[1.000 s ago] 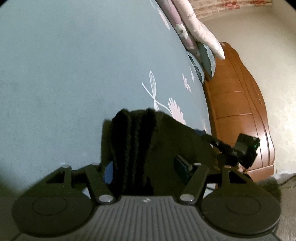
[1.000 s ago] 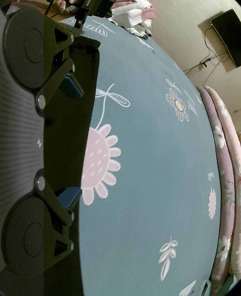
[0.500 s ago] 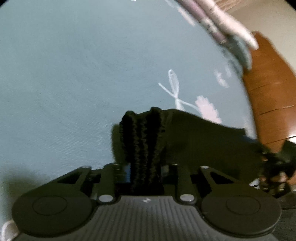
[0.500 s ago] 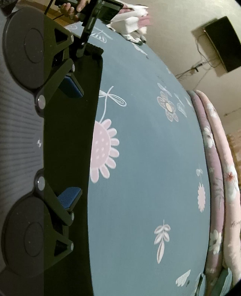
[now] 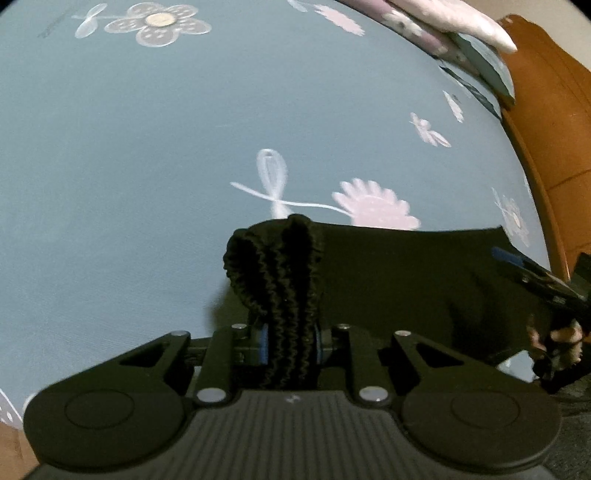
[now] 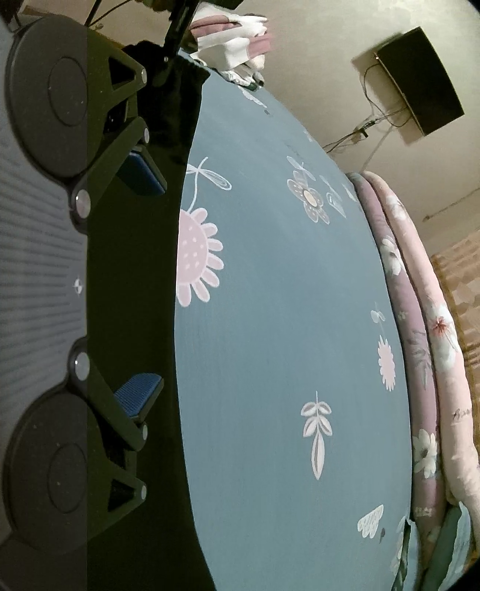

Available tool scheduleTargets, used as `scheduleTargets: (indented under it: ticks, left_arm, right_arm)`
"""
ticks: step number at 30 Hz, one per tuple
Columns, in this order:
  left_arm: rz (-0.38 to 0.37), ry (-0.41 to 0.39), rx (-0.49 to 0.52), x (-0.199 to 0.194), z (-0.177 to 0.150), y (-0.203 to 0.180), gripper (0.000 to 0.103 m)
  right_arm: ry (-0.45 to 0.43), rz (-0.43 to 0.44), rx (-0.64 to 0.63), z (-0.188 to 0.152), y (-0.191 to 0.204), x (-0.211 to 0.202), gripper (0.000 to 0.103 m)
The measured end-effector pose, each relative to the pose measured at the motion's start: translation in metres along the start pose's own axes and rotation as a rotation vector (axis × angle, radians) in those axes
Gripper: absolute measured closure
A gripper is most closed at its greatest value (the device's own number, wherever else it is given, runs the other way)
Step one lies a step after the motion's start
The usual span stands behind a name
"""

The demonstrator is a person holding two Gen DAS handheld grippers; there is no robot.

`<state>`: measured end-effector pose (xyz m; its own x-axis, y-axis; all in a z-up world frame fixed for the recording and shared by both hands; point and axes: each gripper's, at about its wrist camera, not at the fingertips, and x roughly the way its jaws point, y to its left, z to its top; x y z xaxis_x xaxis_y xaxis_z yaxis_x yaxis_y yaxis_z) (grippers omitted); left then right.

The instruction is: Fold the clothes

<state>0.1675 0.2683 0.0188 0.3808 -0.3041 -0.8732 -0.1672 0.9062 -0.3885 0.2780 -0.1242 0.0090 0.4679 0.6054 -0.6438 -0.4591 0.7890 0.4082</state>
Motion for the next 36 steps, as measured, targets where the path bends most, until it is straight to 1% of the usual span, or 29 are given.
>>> scheduleTargets:
  ticks: [4, 9, 13, 17, 20, 27, 31, 36]
  left_arm:
    - [-0.010, 0.021, 0.020, -0.003, 0.002, -0.040, 0.084]
    - [-0.079, 0.037, 0.006, 0.002, 0.006, -0.082, 0.084]
    - [-0.128, 0.062, 0.005, 0.009, 0.011, -0.106, 0.084]
    - [-0.158, 0.099, -0.011, 0.025, 0.015, -0.125, 0.084]
    - [-0.177, 0.133, -0.001, 0.038, 0.018, -0.140, 0.084]
    - [-0.242, 0.201, 0.032, 0.070, 0.029, -0.175, 0.084]
    - [-0.286, 0.241, 0.071, 0.091, 0.033, -0.197, 0.084]
    - [-0.311, 0.295, 0.109, 0.114, 0.030, -0.215, 0.084]
  right_arm:
    - [-0.017, 0.005, 0.007, -0.003, -0.012, -0.011, 0.000]
    - [-0.033, 0.013, 0.010, -0.009, -0.026, -0.027, 0.000]
    - [-0.045, 0.015, -0.024, -0.013, -0.035, -0.044, 0.000]
    - [-0.059, -0.013, -0.045, -0.017, -0.045, -0.062, 0.000]
    - [-0.066, -0.038, -0.037, -0.021, -0.052, -0.071, 0.000]
    - [-0.077, -0.094, -0.021, -0.032, -0.063, -0.091, 0.000]
    - [-0.081, -0.137, -0.012, -0.039, -0.068, -0.101, 0.000]
    - [-0.084, -0.169, 0.020, -0.048, -0.073, -0.110, 0.000]
